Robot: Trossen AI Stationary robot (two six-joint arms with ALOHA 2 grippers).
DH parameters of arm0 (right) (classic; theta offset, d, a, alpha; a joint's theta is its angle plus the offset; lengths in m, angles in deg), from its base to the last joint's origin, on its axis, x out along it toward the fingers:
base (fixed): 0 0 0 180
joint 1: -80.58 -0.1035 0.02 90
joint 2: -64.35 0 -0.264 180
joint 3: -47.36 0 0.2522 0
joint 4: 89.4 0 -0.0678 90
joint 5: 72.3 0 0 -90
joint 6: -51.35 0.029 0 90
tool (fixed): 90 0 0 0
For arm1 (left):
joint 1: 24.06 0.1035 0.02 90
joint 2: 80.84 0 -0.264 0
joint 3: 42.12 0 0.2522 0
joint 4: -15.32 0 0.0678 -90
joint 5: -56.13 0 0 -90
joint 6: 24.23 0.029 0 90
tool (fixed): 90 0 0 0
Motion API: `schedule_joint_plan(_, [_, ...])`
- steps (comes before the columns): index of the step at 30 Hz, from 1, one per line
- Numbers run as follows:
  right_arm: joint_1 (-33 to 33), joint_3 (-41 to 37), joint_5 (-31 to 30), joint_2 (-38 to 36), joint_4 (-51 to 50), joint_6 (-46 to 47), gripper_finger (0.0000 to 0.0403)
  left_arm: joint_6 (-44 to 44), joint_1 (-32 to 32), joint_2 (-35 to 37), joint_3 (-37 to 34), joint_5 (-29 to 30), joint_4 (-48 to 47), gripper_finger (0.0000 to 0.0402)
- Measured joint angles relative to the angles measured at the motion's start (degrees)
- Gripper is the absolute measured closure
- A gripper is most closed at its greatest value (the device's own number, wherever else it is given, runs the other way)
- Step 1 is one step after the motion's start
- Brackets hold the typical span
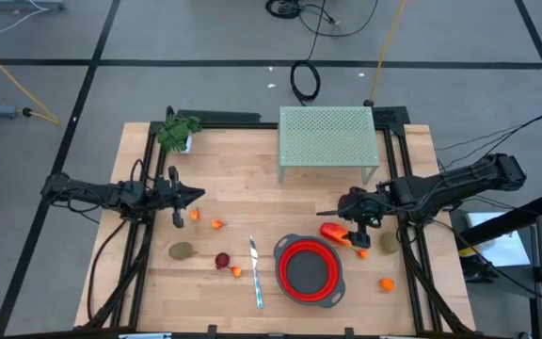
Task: Pick & Place Fruit
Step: Put the mango into the red strainer bowl
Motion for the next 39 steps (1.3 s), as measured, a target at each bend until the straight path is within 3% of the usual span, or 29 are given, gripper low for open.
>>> schedule_joint_plan(14, [0.00,-4.61,-0.11,0.38,2.53,0.95,0.0012,4.19,0.02,0.02,0.00,0.02,0.00,0.0378])
schedule_joint_plan(26, [0.00,-10.06,0.02,0.69,14.64,2.22,0.0012,4.79,0.00,0.02,0.00,0.02,0.11,0.0378])
schedule_joint_plan(39, [-0.02,-10.10,0.39,11.25,16.88,1.29,0.0012,4.86,0.00,0.00,0.00,0.02,0.13,0.0378])
